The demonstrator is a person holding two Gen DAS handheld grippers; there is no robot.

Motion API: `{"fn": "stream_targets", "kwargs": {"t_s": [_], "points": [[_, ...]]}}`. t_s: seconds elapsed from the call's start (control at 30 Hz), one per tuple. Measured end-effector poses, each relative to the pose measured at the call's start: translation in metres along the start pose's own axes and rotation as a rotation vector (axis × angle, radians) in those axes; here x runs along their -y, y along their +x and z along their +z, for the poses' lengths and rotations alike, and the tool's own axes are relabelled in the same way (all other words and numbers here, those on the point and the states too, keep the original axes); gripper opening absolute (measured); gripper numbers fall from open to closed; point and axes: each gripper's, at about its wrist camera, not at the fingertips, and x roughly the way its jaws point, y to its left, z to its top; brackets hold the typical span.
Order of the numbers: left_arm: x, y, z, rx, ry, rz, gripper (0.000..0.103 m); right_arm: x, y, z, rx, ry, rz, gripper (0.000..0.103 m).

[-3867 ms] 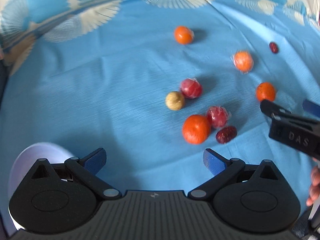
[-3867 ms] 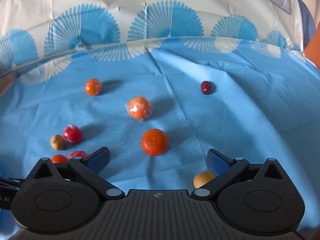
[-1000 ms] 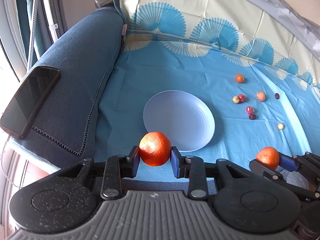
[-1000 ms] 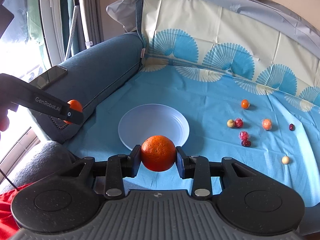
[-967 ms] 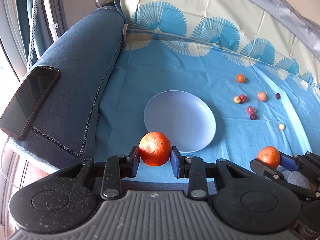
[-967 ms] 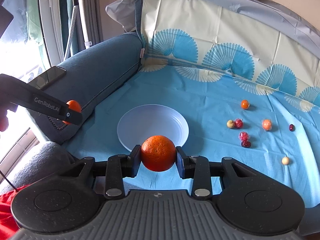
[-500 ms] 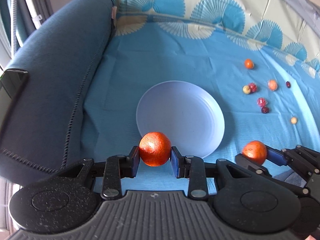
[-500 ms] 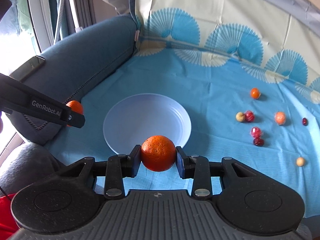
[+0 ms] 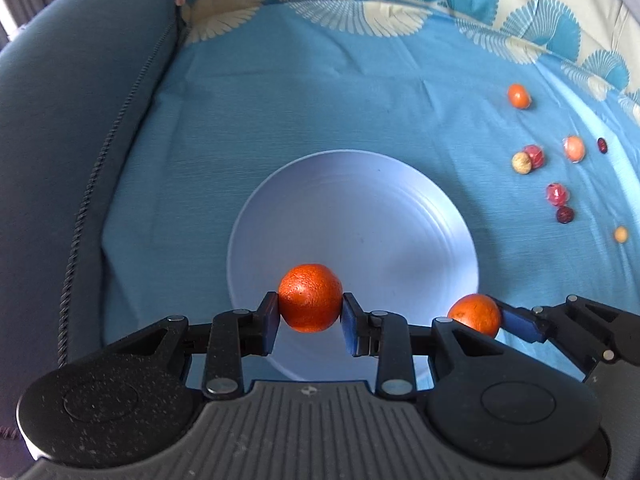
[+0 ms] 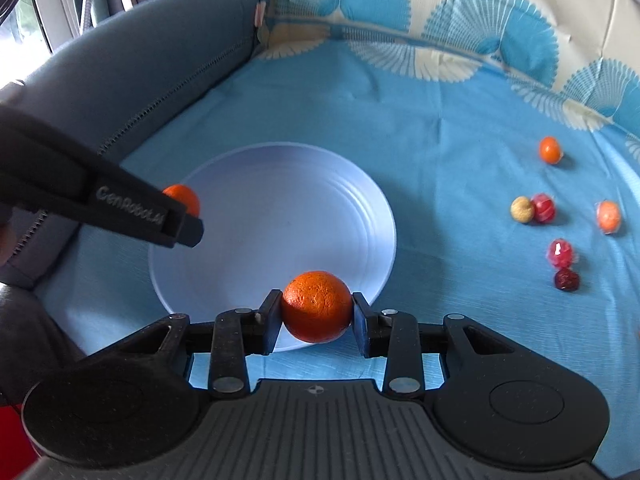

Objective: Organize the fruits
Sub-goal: 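Carry both oranges over the plate and open both tools to drop them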

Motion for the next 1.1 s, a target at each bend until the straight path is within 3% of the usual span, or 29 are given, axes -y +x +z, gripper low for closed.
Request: {"fn": "stream_targets", "kwargs": {"t_s": [0.17, 0.2, 0.23, 0.27, 0.3, 0.33, 0.37, 0.5, 0.7, 0.8, 1.1], "points": [[0.004, 0.021, 0.011, -0.005, 0.038, 0.02, 0.036, 0.002, 0.02, 0.003, -0.015, -0.013, -0.003, 0.038], [0.004, 0.022, 0.013, -0.002, 0.048, 0.018, 0.04, 0.002, 0.022, 0.005, -0.016, -0.018, 0.0, 0.039], [0.004, 0.022, 0.014, 0.003, 0.056, 0.013, 0.048, 0.003, 0.022, 0.008, -0.016, -0.016, 0.002, 0.043], [0.003, 0.019, 0.015, 0.013, 0.057, 0.017, 0.079, 0.004, 0.021, 0.012, -0.01, -0.011, -0.001, 0.05], [0.002, 0.014, 0.015, 0.032, 0.05, 0.035, 0.103, 0.004, 0.017, 0.014, 0.006, -0.004, -0.012, 0.067], [0.0, 0.005, 0.013, 0.072, 0.034, 0.067, 0.102, 0.005, 0.011, 0.016, 0.029, 0.002, -0.028, 0.082], [-0.003, -0.004, 0.011, 0.115, 0.022, 0.096, 0.103, 0.006, 0.004, 0.016, 0.047, 0.003, -0.041, 0.085], [-0.011, -0.035, -0.003, 0.16, 0.025, 0.159, 0.103, 0.009, -0.031, 0.008, 0.066, 0.026, -0.061, 0.089], [-0.019, -0.086, -0.049, 0.15, -0.027, 0.148, 0.103, 0.005, -0.087, -0.016, 0.066, 0.144, -0.043, 0.099], [-0.02, -0.11, -0.067, 0.15, -0.03, 0.153, 0.103, -0.003, -0.11, -0.026, 0.055, 0.128, -0.011, 0.1], [-0.014, -0.166, -0.101, 0.209, -0.059, 0.16, 0.103, -0.025, -0.179, -0.041, 0.239, 0.086, -0.037, 0.1]]}}
